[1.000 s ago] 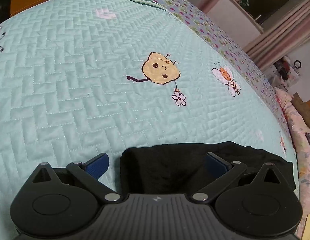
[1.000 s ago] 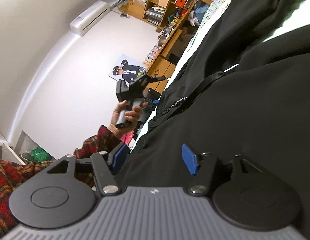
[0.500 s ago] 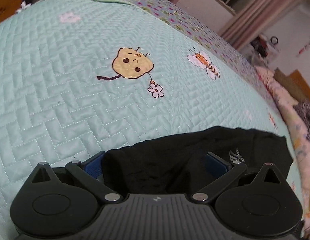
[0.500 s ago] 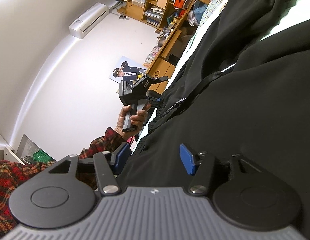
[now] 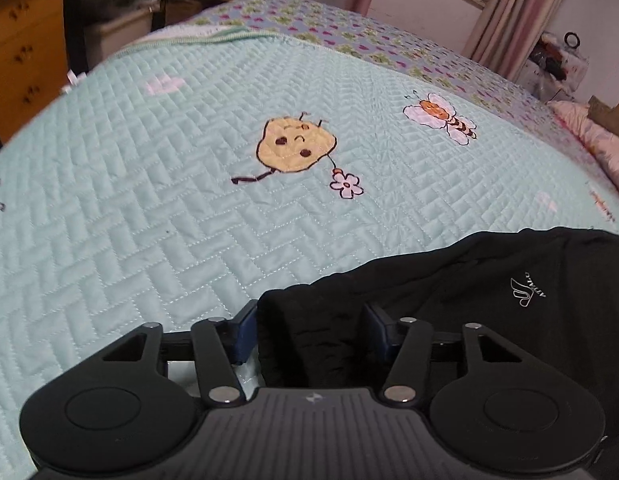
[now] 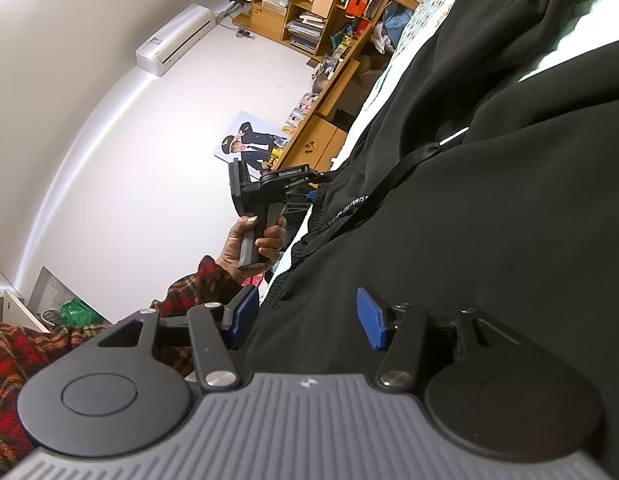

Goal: Fold clothes

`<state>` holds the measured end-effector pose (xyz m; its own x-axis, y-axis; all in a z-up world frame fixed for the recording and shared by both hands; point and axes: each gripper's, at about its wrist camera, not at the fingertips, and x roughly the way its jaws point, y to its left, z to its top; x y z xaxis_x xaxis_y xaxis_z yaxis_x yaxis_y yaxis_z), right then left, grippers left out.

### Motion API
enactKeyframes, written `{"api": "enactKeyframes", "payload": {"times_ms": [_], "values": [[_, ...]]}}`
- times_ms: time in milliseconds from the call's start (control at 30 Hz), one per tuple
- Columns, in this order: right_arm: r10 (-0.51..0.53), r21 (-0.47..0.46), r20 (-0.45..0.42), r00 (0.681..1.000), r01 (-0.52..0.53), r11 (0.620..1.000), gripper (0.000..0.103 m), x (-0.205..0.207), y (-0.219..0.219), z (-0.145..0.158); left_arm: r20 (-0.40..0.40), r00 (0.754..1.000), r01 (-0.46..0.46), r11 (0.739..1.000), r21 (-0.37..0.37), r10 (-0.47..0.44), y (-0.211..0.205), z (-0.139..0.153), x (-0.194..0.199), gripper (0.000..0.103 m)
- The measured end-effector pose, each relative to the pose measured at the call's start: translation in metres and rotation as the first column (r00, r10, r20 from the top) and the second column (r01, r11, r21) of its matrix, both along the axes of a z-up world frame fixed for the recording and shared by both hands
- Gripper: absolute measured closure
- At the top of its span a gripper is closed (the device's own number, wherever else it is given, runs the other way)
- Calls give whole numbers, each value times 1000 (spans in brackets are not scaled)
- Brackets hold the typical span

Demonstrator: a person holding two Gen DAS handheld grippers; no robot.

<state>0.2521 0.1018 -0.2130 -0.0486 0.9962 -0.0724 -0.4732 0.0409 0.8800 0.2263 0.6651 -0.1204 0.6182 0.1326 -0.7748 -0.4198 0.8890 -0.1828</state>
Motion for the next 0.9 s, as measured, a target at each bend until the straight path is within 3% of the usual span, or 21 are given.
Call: {"api": "enactKeyframes", "payload": {"times_ms": [133, 167, 200, 233, 367, 700, 900], "values": [[-3, -9, 8, 1000, 3, 1000, 49, 1, 2, 0, -25, 1000, 10, 993, 118, -7, -25, 13, 0, 63], [-4, -11, 10, 1000, 4, 1000, 50, 2, 2, -1, -29, 1000, 13, 989, 146, -9, -32, 17, -1, 70], [-5, -14, 12, 1000, 5, 1000, 50, 2, 2, -1, -30, 1000, 12, 985, 173, -7, -39, 22, -2, 85], [-6, -17, 14, 1000, 6, 1000, 51, 2, 2, -1, -26, 1000, 12, 980, 197, -7, -45, 27, -4, 88], [-10, -29, 25, 1000, 10, 1000, 52, 2, 3, -1, 34, 999, 33, 969, 245, -42, -68, 55, -24, 89], [-14, -41, 39, 999, 16, 999, 53, 5, 7, -1, 109, 987, 87, 955, 282, -122, -115, 82, -66, 90], [-22, -169, 240, 970, 64, 984, 49, 6, 24, 45, 160, 965, 154, 945, 289, -206, -152, 88, -102, 90]]}}
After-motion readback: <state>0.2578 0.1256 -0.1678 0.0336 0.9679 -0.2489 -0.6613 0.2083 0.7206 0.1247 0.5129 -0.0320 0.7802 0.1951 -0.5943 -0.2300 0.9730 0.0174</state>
